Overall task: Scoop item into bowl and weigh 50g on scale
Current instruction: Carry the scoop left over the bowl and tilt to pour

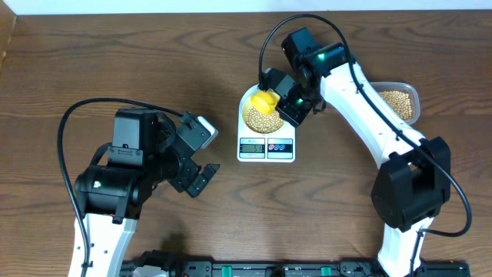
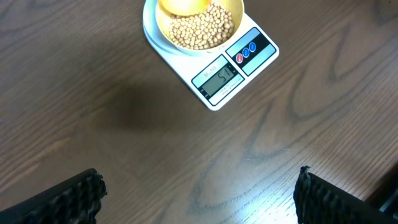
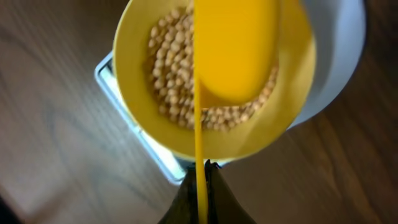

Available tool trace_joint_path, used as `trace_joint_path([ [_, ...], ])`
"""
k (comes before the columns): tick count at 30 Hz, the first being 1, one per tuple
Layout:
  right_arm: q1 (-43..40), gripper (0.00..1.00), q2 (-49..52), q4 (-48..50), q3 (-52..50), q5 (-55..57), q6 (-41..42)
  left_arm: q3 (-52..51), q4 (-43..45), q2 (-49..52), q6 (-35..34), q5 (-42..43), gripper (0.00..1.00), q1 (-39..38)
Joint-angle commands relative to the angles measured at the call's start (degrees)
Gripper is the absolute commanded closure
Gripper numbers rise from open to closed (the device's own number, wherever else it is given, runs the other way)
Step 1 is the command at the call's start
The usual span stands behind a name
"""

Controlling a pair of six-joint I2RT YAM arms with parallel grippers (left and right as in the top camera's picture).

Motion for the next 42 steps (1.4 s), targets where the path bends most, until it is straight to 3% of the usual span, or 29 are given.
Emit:
trace_joint_path([
  [1, 0.5, 0.99, 0.55, 1.42, -1.16, 1.42, -0.39, 1.09, -0.09, 0.02, 0.98, -0.13, 0.01, 0.31],
  [31, 0.55, 0.99, 0.55, 9.66, -4.24, 8.17, 2.62, 1.09, -0.09, 0.02, 0.98, -0.13, 0.01, 0.31],
  [42, 2.78, 0.99, 0.55, 8.74, -4.26, 13.27, -1.68, 1.09, -0.09, 0.02, 0.98, -0.13, 0.01, 0.31],
])
